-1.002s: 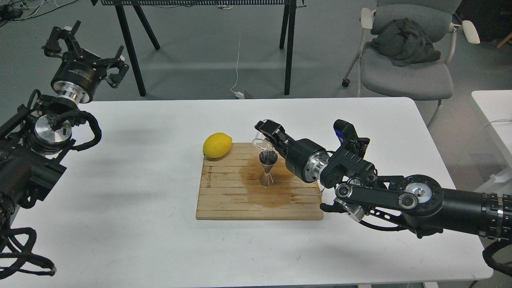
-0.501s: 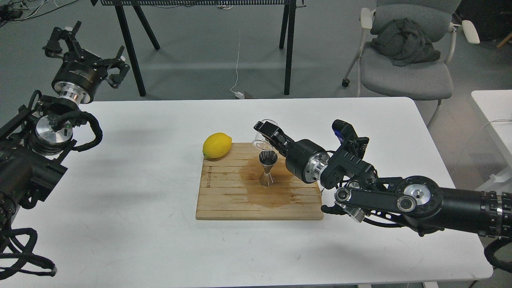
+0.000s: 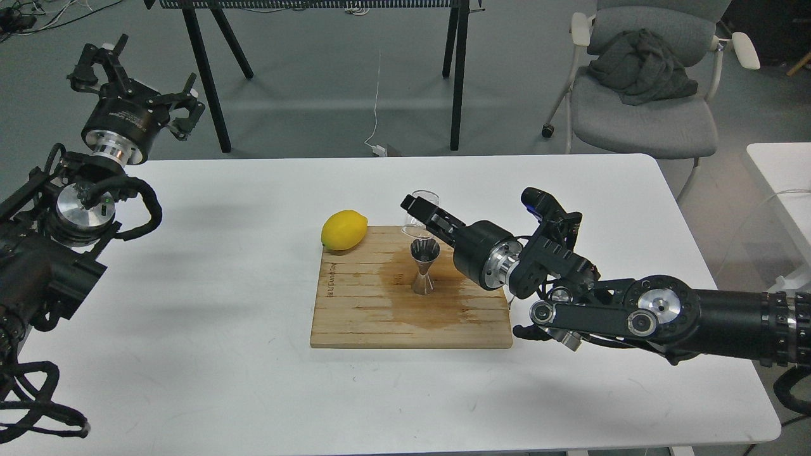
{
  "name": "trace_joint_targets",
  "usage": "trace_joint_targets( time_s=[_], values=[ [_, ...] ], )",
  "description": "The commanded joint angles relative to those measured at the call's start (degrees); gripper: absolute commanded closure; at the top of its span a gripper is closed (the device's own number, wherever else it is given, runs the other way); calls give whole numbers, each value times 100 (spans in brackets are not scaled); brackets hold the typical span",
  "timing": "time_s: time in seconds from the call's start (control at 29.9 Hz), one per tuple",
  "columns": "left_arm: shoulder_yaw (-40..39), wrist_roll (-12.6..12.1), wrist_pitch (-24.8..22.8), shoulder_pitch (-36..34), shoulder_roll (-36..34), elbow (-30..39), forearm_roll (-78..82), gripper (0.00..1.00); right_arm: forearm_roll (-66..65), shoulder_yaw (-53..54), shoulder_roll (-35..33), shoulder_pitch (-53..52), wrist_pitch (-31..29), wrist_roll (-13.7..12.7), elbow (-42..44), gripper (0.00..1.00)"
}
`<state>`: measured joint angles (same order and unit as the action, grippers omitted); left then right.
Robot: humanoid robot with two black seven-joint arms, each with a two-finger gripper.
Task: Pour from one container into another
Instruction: 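Tilt the glass upright and raise it away from the jigger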
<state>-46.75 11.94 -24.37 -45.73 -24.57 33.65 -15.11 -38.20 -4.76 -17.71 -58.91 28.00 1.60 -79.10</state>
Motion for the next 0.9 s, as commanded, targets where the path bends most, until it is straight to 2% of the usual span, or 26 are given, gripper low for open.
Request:
trace_joint_targets(
  time_s=[0.0,0.27,0.47,0.87],
  values=[
    [-10,-8,-121,-14,-30,1,-1,0,189,115,-57,73,0,-2,-18,69],
    [34,-78,-68,-181,-30,1,8,0,330,1178,-373,564,0,-2,-158,69],
    [61,-87,-68,-243,-39,1,16,0,919,2012,-795,863,0,-37,-378,69],
    [52,-78,-68,-234,-92,19,8,0,1912,4016,-892,2190,0,-63,-650,68]
  ],
)
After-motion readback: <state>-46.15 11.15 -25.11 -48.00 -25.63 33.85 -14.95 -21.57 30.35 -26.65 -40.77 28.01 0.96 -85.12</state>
